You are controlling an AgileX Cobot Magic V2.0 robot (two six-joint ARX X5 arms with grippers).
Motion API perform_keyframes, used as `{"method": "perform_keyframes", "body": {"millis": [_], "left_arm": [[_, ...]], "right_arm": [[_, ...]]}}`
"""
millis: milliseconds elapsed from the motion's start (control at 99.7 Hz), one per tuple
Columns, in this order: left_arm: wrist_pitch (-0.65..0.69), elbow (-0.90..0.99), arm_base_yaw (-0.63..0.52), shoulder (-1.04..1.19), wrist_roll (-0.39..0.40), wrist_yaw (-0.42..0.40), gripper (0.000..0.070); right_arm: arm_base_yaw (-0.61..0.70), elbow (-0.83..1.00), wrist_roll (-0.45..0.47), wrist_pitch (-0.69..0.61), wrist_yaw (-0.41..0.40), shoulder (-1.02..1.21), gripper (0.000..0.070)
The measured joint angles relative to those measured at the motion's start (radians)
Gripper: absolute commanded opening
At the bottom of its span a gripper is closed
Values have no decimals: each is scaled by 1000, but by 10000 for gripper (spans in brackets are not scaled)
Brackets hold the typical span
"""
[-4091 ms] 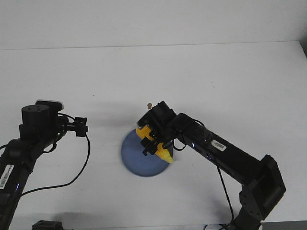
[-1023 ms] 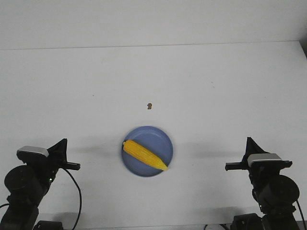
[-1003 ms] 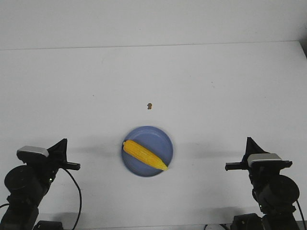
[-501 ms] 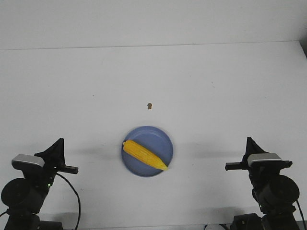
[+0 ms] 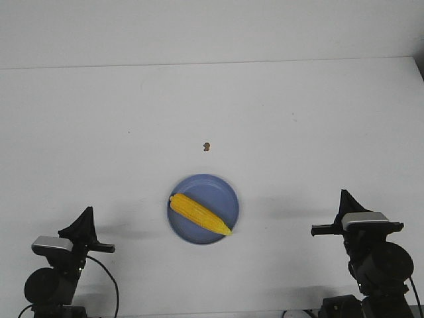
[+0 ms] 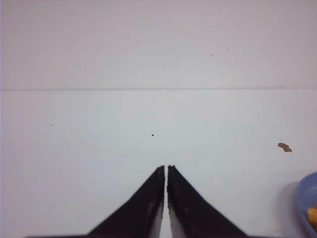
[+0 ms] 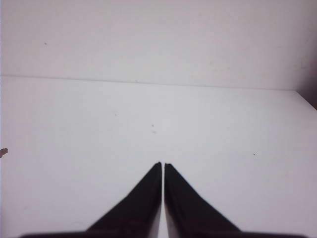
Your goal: Place corn on plate with both arms
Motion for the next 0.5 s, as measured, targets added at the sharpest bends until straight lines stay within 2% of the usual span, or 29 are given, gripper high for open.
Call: {"method": "perform_keyframes", "body": {"millis": [501], "left_arm": [[56, -79, 0, -42, -1, 0, 12]], "right_arm": [[0, 0, 0, 0, 0, 0, 11]]}}
